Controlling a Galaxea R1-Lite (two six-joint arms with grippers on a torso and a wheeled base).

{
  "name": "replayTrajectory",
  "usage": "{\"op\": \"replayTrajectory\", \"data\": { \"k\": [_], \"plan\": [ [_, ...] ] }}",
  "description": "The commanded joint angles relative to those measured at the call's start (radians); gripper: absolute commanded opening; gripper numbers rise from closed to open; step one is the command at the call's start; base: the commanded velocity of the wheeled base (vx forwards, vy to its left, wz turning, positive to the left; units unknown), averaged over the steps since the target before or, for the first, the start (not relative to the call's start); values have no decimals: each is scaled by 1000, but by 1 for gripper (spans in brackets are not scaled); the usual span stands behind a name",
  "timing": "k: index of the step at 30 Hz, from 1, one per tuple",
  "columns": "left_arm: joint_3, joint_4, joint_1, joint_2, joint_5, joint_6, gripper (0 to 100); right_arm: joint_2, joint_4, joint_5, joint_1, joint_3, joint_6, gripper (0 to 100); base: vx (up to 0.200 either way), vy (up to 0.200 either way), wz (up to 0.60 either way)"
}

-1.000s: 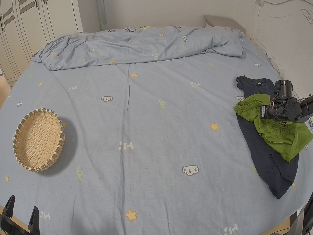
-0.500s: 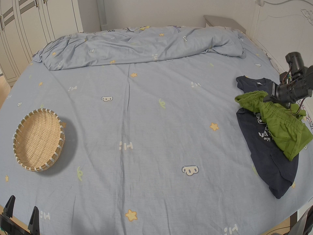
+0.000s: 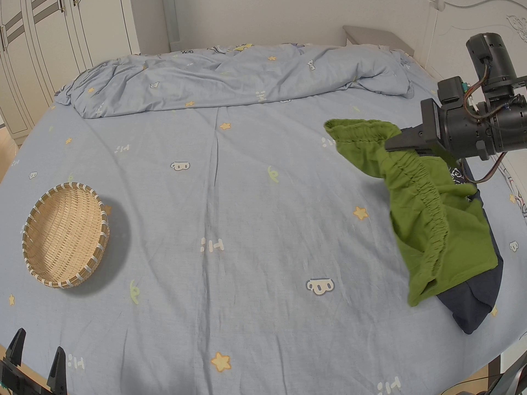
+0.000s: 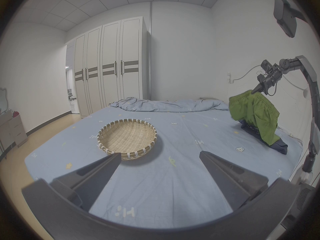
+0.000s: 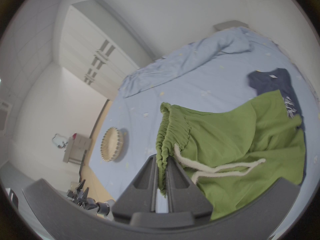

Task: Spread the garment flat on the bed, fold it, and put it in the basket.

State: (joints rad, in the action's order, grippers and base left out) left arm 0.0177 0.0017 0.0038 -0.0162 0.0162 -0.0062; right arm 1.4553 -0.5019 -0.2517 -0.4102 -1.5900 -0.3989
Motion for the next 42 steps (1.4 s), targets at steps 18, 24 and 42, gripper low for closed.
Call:
{"op": "replayTrajectory", "data": {
  "k": [18, 24, 42],
  "plan": [
    [-18, 0, 1, 16, 1, -1, 100, 194, 296, 84, -383, 44, -116, 0, 0, 0, 0],
    [-18, 0, 1, 16, 1, 0, 100, 283, 444, 81, -427, 47, -104, 0, 0, 0, 0],
    [-18, 0, 1, 16, 1, 0, 100, 316, 434, 84, -374, 160, -93, 100, 0, 0, 0]
  ]
}}
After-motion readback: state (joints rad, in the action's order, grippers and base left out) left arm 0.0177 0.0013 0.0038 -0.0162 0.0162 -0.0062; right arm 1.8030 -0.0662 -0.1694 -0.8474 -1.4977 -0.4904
